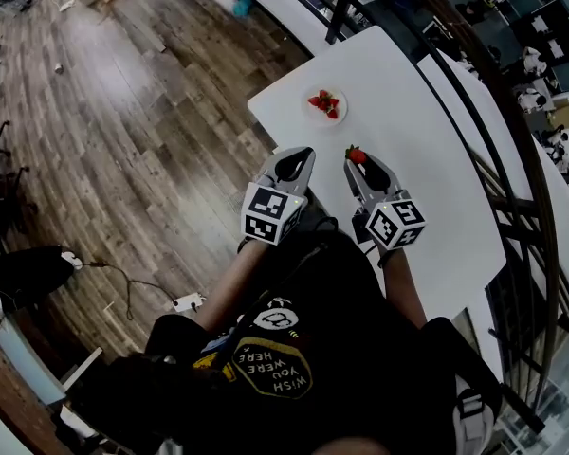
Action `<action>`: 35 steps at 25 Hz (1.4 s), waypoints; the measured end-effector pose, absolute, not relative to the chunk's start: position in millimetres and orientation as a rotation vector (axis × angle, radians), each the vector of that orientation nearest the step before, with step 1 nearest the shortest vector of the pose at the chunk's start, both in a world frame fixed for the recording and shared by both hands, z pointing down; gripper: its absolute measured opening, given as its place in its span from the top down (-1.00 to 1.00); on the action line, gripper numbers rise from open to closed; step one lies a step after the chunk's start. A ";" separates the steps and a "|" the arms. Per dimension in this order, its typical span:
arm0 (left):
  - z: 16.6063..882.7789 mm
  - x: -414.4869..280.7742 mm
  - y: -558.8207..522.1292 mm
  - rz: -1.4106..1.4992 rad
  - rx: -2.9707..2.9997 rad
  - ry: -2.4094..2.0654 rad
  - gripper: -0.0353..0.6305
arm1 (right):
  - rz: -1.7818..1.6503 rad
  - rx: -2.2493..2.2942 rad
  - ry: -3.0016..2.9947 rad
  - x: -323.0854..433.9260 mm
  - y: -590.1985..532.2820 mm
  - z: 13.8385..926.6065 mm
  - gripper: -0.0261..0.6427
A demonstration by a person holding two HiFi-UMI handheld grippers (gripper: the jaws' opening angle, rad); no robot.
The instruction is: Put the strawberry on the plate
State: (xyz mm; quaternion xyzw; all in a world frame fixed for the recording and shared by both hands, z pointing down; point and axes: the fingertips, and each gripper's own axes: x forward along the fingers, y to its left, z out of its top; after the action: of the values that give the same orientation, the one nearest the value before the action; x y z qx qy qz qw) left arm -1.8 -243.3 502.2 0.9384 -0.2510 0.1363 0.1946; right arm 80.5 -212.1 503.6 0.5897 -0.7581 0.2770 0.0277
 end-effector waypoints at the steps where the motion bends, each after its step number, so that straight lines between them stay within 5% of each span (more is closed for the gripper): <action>1: 502.0 -0.2 -246.6 0.388 2.631 -0.702 0.89 | 0.858 1.815 -2.337 81.6 -215.5 504.0 0.50; 35: 614.3 55.6 -322.7 0.707 2.494 -0.615 0.89 | 0.967 1.676 -2.189 99.7 -305.0 623.2 0.50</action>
State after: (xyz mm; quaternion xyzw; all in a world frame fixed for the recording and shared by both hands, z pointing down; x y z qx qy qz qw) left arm 55.6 -322.7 614.3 0.9095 -0.2243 0.2579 0.2366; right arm 99.7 -305.0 623.2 0.5703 -0.7446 0.3291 0.1098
